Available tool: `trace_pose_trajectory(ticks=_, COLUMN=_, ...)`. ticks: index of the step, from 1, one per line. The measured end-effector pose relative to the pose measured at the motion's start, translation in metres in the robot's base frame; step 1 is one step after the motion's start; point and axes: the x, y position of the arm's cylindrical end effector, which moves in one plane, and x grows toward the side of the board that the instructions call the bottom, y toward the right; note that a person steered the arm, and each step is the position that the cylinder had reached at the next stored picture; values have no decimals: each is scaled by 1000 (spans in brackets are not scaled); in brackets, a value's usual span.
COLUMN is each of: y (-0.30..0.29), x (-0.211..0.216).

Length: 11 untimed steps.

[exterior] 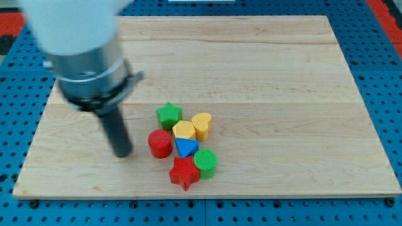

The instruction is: Drag the blue cube into the group of blocks

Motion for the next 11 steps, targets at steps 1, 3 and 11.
trace_pose_trajectory(ticks=1, y=-93, x=-25)
trace_pose_trajectory(ticks=3, y=-115, x=-178)
trace_pose_trajectory(ticks=11, y=50, x=-72)
